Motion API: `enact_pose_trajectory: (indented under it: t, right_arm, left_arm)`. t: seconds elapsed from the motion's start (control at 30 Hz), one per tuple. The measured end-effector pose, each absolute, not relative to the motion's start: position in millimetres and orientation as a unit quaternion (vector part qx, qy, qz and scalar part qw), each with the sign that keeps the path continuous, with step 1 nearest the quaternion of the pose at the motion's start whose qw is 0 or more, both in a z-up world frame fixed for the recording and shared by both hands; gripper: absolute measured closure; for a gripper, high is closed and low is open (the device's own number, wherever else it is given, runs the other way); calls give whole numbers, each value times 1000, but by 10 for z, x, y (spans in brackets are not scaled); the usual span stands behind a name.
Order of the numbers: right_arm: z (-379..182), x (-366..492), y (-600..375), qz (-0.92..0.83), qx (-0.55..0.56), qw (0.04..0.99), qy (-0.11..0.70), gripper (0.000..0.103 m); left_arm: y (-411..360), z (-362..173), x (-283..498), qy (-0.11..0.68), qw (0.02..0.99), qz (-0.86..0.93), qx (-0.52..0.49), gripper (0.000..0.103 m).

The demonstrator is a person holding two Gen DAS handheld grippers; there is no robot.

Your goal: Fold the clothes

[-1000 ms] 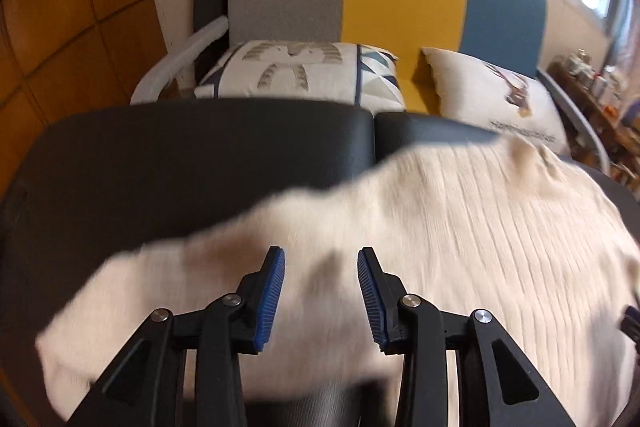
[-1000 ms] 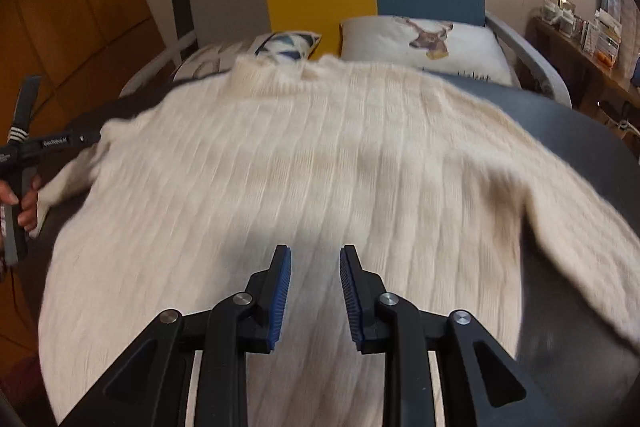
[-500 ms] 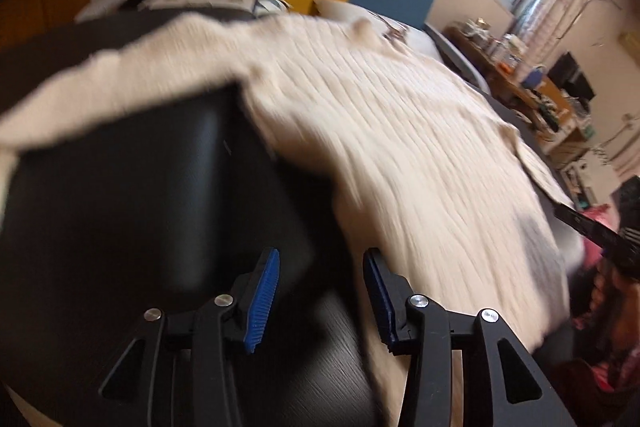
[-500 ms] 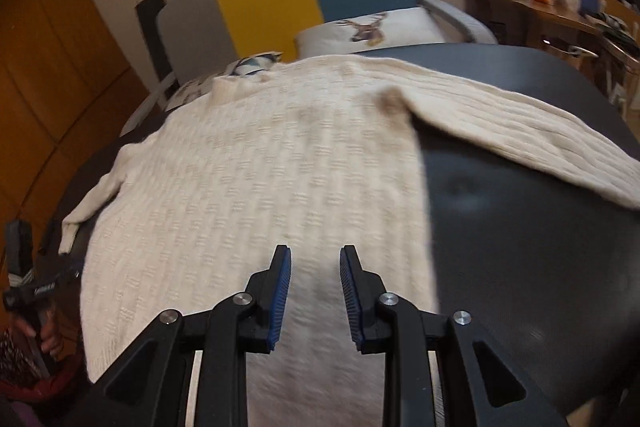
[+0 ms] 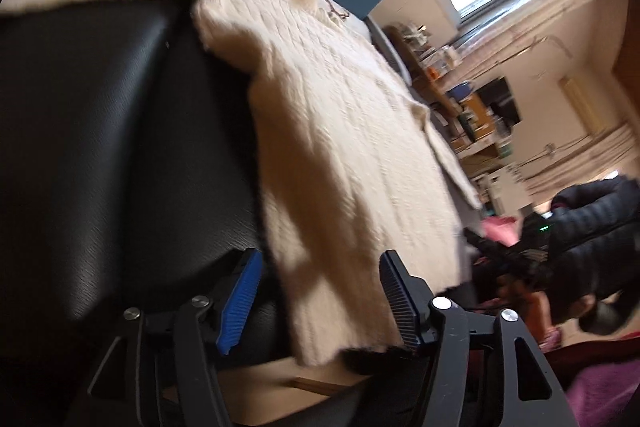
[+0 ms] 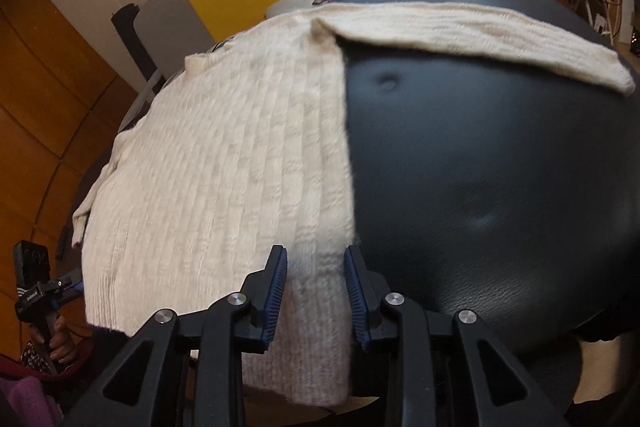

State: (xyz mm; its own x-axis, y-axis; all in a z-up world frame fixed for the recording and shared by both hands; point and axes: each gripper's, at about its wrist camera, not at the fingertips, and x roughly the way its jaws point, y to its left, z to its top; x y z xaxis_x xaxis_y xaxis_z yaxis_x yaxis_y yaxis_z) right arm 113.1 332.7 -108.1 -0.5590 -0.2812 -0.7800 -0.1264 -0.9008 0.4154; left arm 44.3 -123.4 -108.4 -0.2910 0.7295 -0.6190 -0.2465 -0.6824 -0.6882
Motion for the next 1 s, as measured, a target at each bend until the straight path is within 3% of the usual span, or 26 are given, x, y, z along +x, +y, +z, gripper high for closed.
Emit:
enact_pose_trajectory:
  t: [0.5, 0.57, 0.63, 0.7, 0.9, 1.0]
  right_arm:
    - [-1183, 1318, 3385, -827, 477, 97, -280, 71]
    - [-1196, 1303, 3372, -828, 472, 97, -286, 71]
    - [-1201, 1278, 3352, -830, 467, 97, -291, 71]
    - [-1206, 1245, 3343, -831, 462, 94, -295, 71]
    - [-1239, 1200, 3386, -824, 456, 97, -320, 71]
    - [-1256, 1211, 3409, -820, 455, 100, -333, 71]
  left_arm:
    - [-1122, -1215, 381, -293, 334, 733, -515, 41]
    - [-1106, -1238, 366, -295, 330, 732, -518, 51]
    - [-1090, -1261, 351, -298, 326, 731, -520, 75]
    - [-1077, -1283, 338, -301, 323, 729, -523, 83]
    - [-1091, -1307, 373, -318, 340, 711, -527, 82]
    - [-1191, -1342, 400, -349, 343, 697, -524, 71]
